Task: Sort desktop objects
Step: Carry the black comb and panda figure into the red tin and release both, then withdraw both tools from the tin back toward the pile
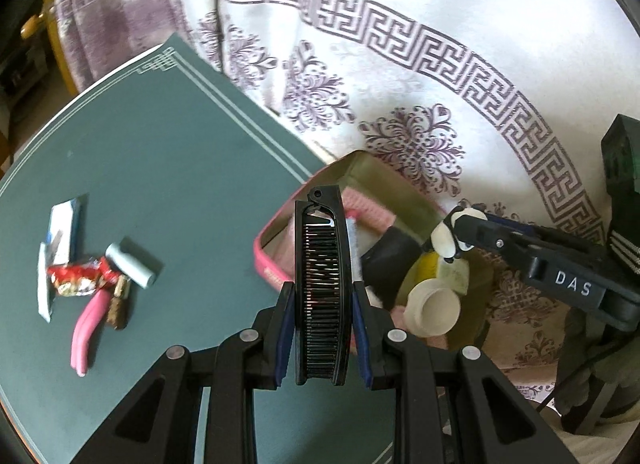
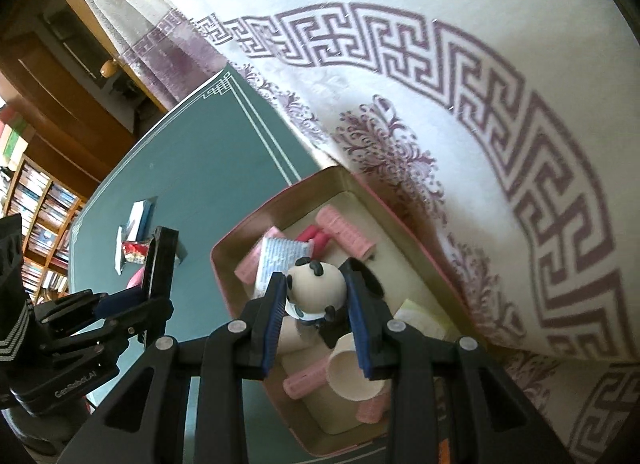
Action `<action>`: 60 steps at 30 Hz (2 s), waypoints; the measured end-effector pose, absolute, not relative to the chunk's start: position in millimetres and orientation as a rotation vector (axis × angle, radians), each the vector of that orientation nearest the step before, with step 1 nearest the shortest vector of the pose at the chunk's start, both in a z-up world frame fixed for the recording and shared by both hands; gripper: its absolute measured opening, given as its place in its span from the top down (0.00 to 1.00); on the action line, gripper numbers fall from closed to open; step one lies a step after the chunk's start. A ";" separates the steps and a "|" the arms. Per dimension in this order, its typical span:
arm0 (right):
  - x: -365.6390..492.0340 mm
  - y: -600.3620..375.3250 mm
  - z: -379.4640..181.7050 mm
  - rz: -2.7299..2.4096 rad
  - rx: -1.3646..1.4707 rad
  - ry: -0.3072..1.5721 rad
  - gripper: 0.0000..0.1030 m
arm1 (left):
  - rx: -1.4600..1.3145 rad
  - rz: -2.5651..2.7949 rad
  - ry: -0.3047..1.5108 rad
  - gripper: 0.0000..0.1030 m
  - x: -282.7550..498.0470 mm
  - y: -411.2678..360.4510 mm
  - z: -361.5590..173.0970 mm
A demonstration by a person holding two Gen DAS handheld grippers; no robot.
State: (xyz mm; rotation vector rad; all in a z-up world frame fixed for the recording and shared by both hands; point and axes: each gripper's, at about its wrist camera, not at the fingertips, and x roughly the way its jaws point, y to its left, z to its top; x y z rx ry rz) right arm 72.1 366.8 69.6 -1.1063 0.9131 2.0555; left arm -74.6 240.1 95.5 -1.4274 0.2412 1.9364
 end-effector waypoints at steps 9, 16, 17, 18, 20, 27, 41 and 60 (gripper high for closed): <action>71.8 373.2 76.0 2.058 -1.110 0.830 0.67 | -1.411 1.883 0.238 0.73 -73.9 271.2 86.8; 71.1 381.3 73.7 2.032 -1.126 0.808 0.67 | -1.426 1.871 0.178 0.36 -81.2 276.7 79.9; 71.5 382.7 72.9 2.028 -1.127 0.807 0.67 | -1.432 1.872 0.173 0.36 -82.5 275.5 79.3; 71.8 383.9 72.4 2.027 -1.128 0.807 0.67 | -1.436 1.878 0.168 0.36 -83.8 273.8 78.6; 71.7 385.5 71.8 2.026 -1.129 0.811 0.67 | -1.441 1.890 0.166 0.36 -85.4 270.4 77.8; 65.9 383.5 69.1 2.036 -1.148 0.821 0.67 | -1.451 1.951 0.168 0.36 -89.0 252.2 76.4; 35.3 356.8 64.9 2.096 -1.231 0.817 0.66 | -1.517 2.058 0.084 0.36 -88.5 192.2 74.5; -41.7 286.0 57.2 2.256 -1.415 0.764 0.66 | -1.607 2.292 -0.135 0.36 -88.3 50.6 73.4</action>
